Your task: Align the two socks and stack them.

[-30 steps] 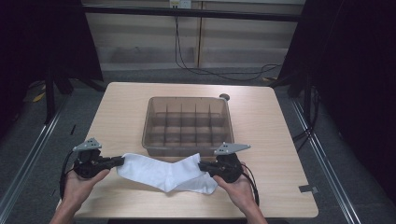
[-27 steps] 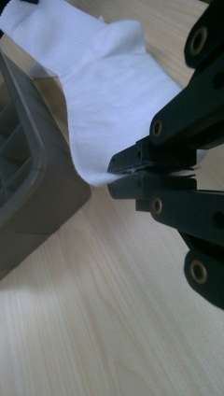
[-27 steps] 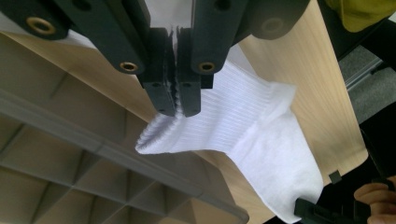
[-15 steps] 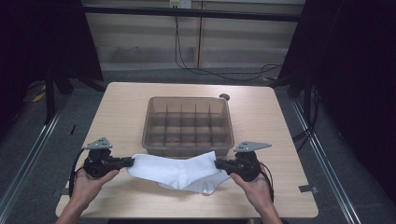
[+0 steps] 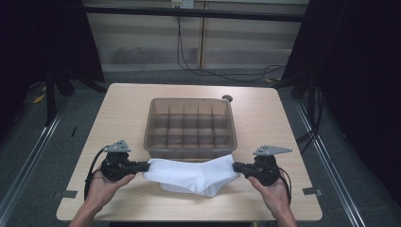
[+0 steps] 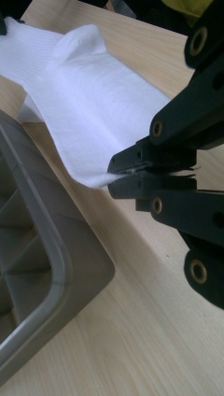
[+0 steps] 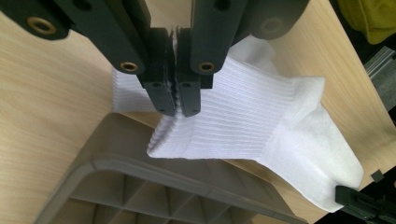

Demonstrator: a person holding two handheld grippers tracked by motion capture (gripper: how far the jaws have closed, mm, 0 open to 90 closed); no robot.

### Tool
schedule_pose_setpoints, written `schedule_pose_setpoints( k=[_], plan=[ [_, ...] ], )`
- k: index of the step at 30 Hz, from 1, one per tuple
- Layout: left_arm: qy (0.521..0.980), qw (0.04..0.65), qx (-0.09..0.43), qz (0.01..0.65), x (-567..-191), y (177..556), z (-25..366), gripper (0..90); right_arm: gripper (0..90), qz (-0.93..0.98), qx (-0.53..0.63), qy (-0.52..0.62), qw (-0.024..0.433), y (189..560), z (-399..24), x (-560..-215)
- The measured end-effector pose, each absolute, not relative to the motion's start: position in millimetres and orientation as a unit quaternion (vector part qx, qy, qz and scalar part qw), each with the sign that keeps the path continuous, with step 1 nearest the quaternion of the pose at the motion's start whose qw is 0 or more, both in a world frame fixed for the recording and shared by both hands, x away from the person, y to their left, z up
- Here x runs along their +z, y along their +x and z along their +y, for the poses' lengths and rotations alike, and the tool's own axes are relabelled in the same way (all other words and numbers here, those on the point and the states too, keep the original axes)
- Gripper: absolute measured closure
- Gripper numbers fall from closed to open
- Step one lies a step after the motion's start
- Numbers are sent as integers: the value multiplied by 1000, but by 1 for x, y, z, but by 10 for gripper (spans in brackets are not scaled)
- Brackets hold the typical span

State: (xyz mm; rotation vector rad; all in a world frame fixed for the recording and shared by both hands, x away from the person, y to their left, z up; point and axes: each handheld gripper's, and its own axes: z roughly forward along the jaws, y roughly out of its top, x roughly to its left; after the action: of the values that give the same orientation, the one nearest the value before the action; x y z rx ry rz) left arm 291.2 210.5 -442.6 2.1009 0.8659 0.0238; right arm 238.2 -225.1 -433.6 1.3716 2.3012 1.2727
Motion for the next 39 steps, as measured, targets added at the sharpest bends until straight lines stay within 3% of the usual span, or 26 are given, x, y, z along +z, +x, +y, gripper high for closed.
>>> schedule_pose_setpoints(
  k=[21, 31, 39],
  plan=[
    [859, 403, -17, 317, -453, 287, 173, 875, 869, 771, 394, 492, 96, 237, -253, -448],
    [858, 406, -19, 315, -461, 287, 164, 874, 868, 772, 404, 483, 90, 252, -242, -459],
    [871, 367, -12, 326, -479, 290, 165, 872, 865, 784, 382, 483, 77, 264, -232, -479]
  ],
)
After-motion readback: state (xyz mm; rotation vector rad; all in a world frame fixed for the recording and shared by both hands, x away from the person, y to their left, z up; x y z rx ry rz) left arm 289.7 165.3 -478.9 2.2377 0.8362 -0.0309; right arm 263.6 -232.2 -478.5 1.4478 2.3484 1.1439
